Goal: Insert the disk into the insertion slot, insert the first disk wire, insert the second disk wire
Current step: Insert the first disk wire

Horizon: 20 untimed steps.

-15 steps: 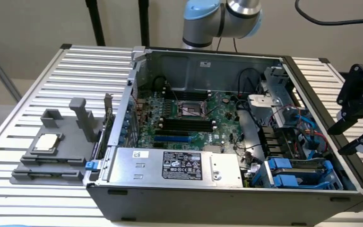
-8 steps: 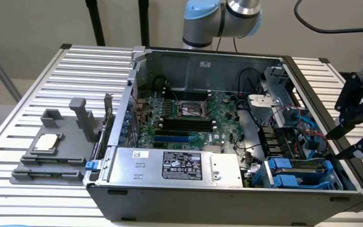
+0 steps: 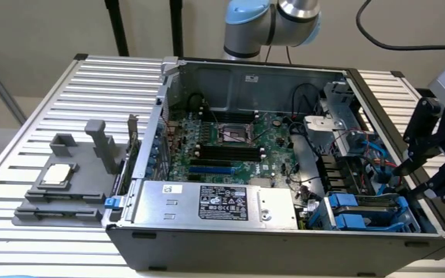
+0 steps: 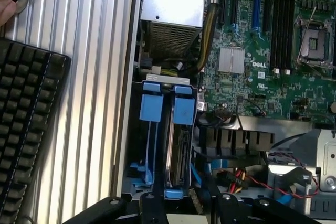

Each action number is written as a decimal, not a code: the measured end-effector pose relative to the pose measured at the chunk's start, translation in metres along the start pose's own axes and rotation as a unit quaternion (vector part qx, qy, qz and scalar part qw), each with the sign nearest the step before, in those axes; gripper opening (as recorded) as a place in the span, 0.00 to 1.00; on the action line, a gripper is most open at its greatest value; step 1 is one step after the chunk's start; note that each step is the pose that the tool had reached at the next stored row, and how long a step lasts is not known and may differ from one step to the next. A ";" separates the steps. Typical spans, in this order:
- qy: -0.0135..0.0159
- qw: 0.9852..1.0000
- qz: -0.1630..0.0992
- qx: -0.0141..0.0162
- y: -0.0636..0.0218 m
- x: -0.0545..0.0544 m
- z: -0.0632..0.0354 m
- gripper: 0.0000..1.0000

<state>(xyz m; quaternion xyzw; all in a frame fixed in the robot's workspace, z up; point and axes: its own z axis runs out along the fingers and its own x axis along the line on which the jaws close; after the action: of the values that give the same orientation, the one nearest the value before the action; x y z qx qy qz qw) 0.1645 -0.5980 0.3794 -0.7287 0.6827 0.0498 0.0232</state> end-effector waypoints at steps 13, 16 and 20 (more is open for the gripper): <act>0.004 1.000 -0.001 0.000 -0.0021 -0.021 0.0227 0.43; 0.004 1.000 -0.002 -0.001 0.0010 -0.022 0.0231 0.55; 0.004 1.000 -0.006 -0.001 0.0094 -0.023 0.0237 0.61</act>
<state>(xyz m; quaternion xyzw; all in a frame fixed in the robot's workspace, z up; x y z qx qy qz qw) 0.1527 -0.5737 0.3585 -0.7329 0.6784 0.0472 0.0201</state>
